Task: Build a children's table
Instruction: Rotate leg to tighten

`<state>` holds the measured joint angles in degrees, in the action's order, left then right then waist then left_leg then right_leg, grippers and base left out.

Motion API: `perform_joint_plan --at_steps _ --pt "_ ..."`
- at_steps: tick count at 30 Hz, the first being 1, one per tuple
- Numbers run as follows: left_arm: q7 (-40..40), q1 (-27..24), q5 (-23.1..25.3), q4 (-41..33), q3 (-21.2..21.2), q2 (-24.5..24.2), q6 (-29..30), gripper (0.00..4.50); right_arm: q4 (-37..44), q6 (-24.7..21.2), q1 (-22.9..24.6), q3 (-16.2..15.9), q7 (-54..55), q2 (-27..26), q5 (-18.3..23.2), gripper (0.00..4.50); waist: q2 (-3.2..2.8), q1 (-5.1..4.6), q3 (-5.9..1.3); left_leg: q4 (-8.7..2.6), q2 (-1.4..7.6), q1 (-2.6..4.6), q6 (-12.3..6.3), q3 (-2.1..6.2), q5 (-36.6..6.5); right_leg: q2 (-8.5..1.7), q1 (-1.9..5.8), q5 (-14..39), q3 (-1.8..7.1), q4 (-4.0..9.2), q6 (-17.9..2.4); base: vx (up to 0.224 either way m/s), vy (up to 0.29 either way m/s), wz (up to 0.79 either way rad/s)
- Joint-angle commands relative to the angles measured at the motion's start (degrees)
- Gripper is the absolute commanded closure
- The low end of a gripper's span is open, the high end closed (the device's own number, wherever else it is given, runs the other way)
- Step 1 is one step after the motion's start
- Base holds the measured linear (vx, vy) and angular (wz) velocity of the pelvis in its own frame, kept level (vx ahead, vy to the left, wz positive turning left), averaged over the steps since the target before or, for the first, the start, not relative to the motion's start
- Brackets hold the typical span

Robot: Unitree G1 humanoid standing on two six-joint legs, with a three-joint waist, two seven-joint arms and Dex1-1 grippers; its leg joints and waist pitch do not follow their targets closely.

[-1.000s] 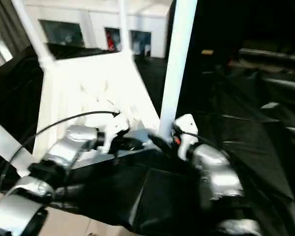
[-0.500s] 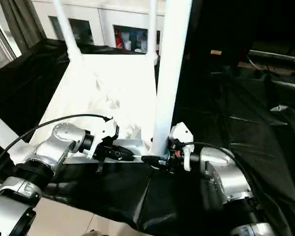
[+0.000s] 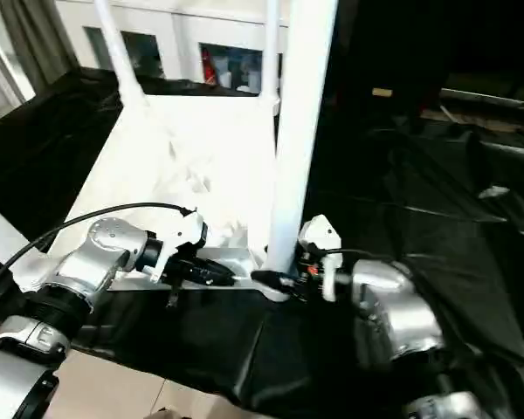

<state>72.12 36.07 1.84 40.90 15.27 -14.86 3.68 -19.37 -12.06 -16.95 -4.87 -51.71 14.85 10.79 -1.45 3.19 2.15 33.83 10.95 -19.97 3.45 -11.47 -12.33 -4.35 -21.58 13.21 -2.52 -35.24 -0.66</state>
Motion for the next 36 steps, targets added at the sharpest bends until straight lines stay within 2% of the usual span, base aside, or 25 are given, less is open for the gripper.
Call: perform_joint_plan --at_steps 1,2,4,5,7,11,14,15,16,17,19,21,22,24,26,27,29,30,31,34,35,36 --pt "-6.7 0.0 2.3 2.3 2.2 4.3 1.3 4.5 -3.7 -1.2 0.4 -1.7 9.5 -4.4 -2.8 1.94 -0.1 -0.41 -1.68 -4.97 2.71 0.5 -0.11 1.56 -14.2 -4.34 1.59 15.1 2.48 5.55 -12.9 -0.084 0.005 -0.02" --pt "-8.4 0.2 2.7 2.7 2.3 5.3 1.5 4.5 -4.1 -1.2 0.5 -1.1 12.6 -5.5 -3.5 1.95 -0.26 -0.8 -1.56 -5.19 2.67 0.69 1.07 1.76 -16.6 -4.42 1.53 19.7 2.46 6.04 -11.4 -0.061 0.006 -0.02" --pt "-11.4 0.5 3.0 3.5 2.3 7.7 1.9 4.5 -5.0 -1.7 0.7 0.6 19.8 -8.0 -4.8 1.96 -0.39 -1.39 -1.28 -5.45 2.55 1.2 1.99 2.15 -20.1 -4.42 1.14 24.7 2.59 6.62 -9.4 0.0 0.0 0.0" --pt "-13.0 0.7 2.9 3.8 2.2 9.1 2.1 4.5 -5.3 -1.7 0.8 1.4 23.4 -9.3 -5.4 1.96 -0.4 -1.64 -1.12 -5.56 2.51 1.14 2.11 2.22 -20.7 -4.36 1.08 25.7 2.64 6.78 -8.8 0.0 0.0 0.0" --pt "-15.3 0.9 3.0 4.1 2.1 10.9 2.2 4.5 -5.8 -1.5 0.8 2.2 27.6 -10.9 -6.1 1.96 -0.26 -1.85 -1.38 -5.6 2.44 1.23 1.97 2.4 -21.3 -4.41 1.06 26.7 2.69 6.97 -7.9 0.0 0.0 0.0" --pt "-16.2 1.0 2.1 3.5 1.8 13.5 2.8 4.5 -5.5 -0.3 1.0 1.0 31.1 -13.3 -8.0 1.96 0.01 -1.82 -1.76 -5.58 2.36 0.77 0.06 2.01 -16.8 -4.13 1.3 19.3 2.91 6.65 -8.9 0.0 0.0 0.0" --pt "-15.8 1.0 2.4 3.7 1.8 13.1 2.5 4.5 -5.5 0.7 0.8 0.9 29.2 -13.3 -7.2 1.96 0.26 -1.72 -1.8 -5.52 2.38 0.55 -1.01 1.92 -15.4 -4.22 1.45 17.6 2.95 6.49 -9.5 0.0 0.0 0.0" --pt "-15.7 1.0 2.4 3.7 1.7 13.0 2.5 4.5 -5.4 0.8 0.8 1.0 28.9 -13.4 -6.8 1.61 0.22 -1.61 -1.87 -5.46 2.35 0.51 -1.38 1.88 -14.9 -4.26 1.52 17.3 2.98 6.43 -9.5 0.0 0.0 0.0" --pt "-15.4 0.8 2.4 3.5 1.7 12.5 2.4 4.5 -5.2 1.0 0.7 1.0 28.1 -13.2 -6.4 1.61 0.18 -1.59 -1.85 -5.46 2.35 0.52 -1.51 1.86 -14.6 -4.29 1.51 17.2 2.98 6.46 -9.6 0.0 0.0 0.0" --pt "-14.6 0.5 2.3 3.2 1.6 11.6 2.4 4.5 -5.1 1.4 0.4 0.9 27.0 -12.7 -6.1 1.26 0.38 -1.47 -1.96 -5.42 2.36 0.37 -1.85 1.9 -13.8 -4.37 1.67 16.8 2.98 6.32 -9.7 0.0 0.0 0.0" --pt "-13.6 0.1 2.2 2.7 1.6 10.5 2.3 4.5 -5.0 1.7 0.0 0.5 25.9 -12.1 -6.0 1.18 0.37 -1.45 -1.91 -5.4 2.38 0.41 -2.16 1.79 -13.2 -4.39 1.58 17.1 2.96 6.47 -9.7 0.0 0.0 0.0" --pt "-11.4 -0.6 2.2 2.2 1.8 8.8 1.7 4.5 -4.7 2.4 -0.8 -0.2 23.1 -10.8 -5.6 1.06 0.36 -1.4 -2.01 -5.36 2.39 0.22 -2.42 1.86 -12.3 -4.45 1.83 16.2 2.93 6.3 -9.9 0.0 0.0 0.0" --pt "-10.0 -0.8 2.2 2.1 2.0 7.9 1.5 4.5 -4.3 2.4 -1.0 -0.6 20.4 -9.9 -4.9 0.92 0.25 -1.48 -2.15 -5.33 2.41 -0.01 -2.75 1.88 -11.2 -4.35 2.04 14.2 2.81 6.03 -10.2 0.0 0.0 0.0" --pt "-7.5 -1.2 2.2 1.7 2.4 6.3 1.3 4.5 -2.7 2.0 -1.0 -1.6 14.8 -8.0 -3.5 0.92 0.28 -1.62 -2.29 -5.1 2.43 -0.13 -3.48 1.81 -9.7 -4.2 2.22 9.9 2.77 5.6 -11.2 0.0 0.0 0.0" --pt "-3.9 -1.4 1.9 0.9 2.8 4.1 1.2 4.5 0.2 1.4 -0.5 -3.7 6.4 -4.2 -1.9 0.92 0.23 -1.46 -2.66 -4.56 2.46 -0.04 -5.01 1.66 -6.1 -4.07 2.49 0.9 2.66 4.67 -13.6 0.025 -0.002 -0.01" --pt "-3.7 -1.5 1.9 0.9 2.8 4.0 1.2 4.5 0.3 1.4 -0.4 -3.8 6.1 -4.1 -1.8 0.92 0.29 -1.42 -2.76 -4.43 2.45 -0.08 -5.56 1.65 -5.1 -4.03 2.64 -1.5 2.64 4.4 -14.2 0.0 0.0 0.0" --pt "0.3 -1.7 1.5 -0.1 3.4 1.9 0.9 4.5 1.8 0.9 -0.1 -4.6 0.8 -1.5 -0.7 0.92 0.23 -0.95 -3.35 -3.69 2.39 -0.14 -8.11 1.47 -0.4 -3.96 2.81 -11.5 2.53 3.3 -16.1 0.029 -0.003 0.01" --pt "0.3 -1.7 1.5 -0.1 3.4 1.9 0.9 4.5 1.8 0.9 -0.1 -4.6 0.8 -1.5 -0.7 0.92 0.23 -0.95 -3.35 -3.69 2.39 -0.14 -8.11 1.47 -0.4 -3.96 2.81 -11.5 2.53 3.3 -16.1 0.0 0.0 0.0" --pt "3.3 -1.9 1.0 -1.1 3.7 0.6 1.2 4.5 1.8 0.8 -0.3 -4.1 -1.4 -0.5 0.0 0.92 0.23 -0.6 -3.46 -3.25 2.34 -0.46 -9.89 1.31 2.6 -3.79 2.75 -17.7 2.28 2.57 -17.0 0.0 0.0 0.0" --pt "7.1 -2.1 0.5 -2.1 4.2 -1.3 1.5 4.5 1.4 0.9 -0.8 -3.7 -4.1 0.8 0.8 0.92 0.17 -0.17 -3.13 -3.34 2.6 -0.45 -9.7 1.26 -0.4 -4.0 2.48 -14.2 2.12 2.71 -17.7 0.0 0.0 0.0" --pt "8.3 -1.9 0.6 -2.3 4.6 -2.4 1.6 4.5 1.6 0.7 -0.8 -4.0 -6.9 1.9 1.6 0.92 -0.09 -0.03 -2.89 -3.65 2.83 -0.15 -8.09 1.25 -3.9 -3.97 2.27 -8.2 2.06 3.14 -17.6 0.0 0.0 0.0" --pt "8.3 -1.9 0.6 -2.3 4.6 -2.4 1.6 4.5 1.6 0.7 -0.8 -4.0 -6.9 1.9 1.6 0.92 -0.05 0.07 -2.83 -3.79 2.97 -0.05 -7.44 1.26 -4.8 -4.03 2.28 -6.5 2.1 3.28 -17.5 0.0 0.0 0.0"
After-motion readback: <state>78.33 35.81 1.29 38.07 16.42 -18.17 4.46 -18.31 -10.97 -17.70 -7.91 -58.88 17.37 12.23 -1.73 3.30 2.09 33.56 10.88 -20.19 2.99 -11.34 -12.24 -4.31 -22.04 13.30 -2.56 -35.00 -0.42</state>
